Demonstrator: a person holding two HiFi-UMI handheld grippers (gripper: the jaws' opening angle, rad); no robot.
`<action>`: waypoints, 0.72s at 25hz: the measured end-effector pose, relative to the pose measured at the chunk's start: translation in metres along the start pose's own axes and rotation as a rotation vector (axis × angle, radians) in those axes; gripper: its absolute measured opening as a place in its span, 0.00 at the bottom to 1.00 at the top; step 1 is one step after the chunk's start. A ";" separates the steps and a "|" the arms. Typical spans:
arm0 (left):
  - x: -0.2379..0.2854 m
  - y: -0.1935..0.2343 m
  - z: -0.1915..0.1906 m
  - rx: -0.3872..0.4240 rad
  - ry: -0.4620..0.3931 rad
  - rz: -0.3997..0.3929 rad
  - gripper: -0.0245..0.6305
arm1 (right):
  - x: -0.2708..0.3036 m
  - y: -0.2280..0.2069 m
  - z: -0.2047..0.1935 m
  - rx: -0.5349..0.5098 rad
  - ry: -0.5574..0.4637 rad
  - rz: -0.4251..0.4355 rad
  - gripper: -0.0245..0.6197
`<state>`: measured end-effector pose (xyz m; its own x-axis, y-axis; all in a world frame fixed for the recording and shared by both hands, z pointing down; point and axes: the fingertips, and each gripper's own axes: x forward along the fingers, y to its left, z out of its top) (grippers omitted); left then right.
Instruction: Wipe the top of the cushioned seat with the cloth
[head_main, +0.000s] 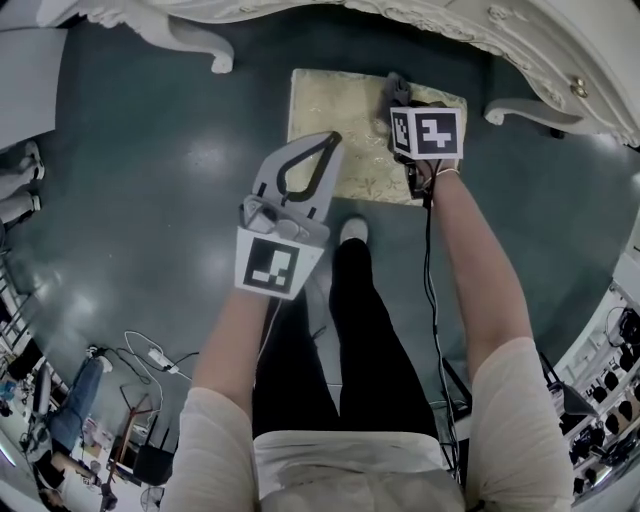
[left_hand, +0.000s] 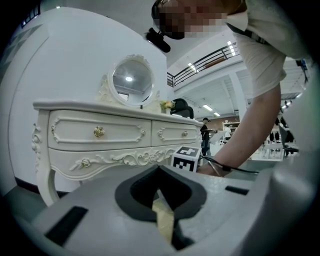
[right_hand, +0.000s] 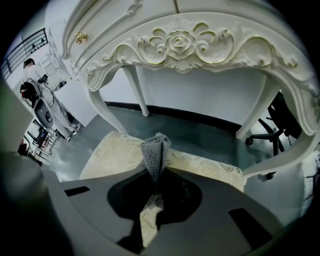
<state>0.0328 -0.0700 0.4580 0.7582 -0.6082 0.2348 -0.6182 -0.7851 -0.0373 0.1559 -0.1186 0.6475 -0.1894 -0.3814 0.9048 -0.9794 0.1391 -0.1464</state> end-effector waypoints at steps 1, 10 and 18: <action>0.004 -0.005 0.001 0.002 -0.001 -0.008 0.04 | -0.002 -0.007 -0.002 0.005 0.000 -0.004 0.09; 0.029 -0.034 0.005 -0.024 -0.002 -0.045 0.04 | -0.019 -0.063 -0.024 0.043 -0.007 -0.049 0.09; 0.046 -0.062 0.012 -0.001 -0.023 -0.090 0.04 | -0.033 -0.108 -0.042 0.055 -0.004 -0.098 0.09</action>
<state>0.1084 -0.0510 0.4593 0.8152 -0.5378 0.2149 -0.5477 -0.8365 -0.0162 0.2711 -0.0822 0.6499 -0.0924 -0.3944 0.9143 -0.9956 0.0508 -0.0787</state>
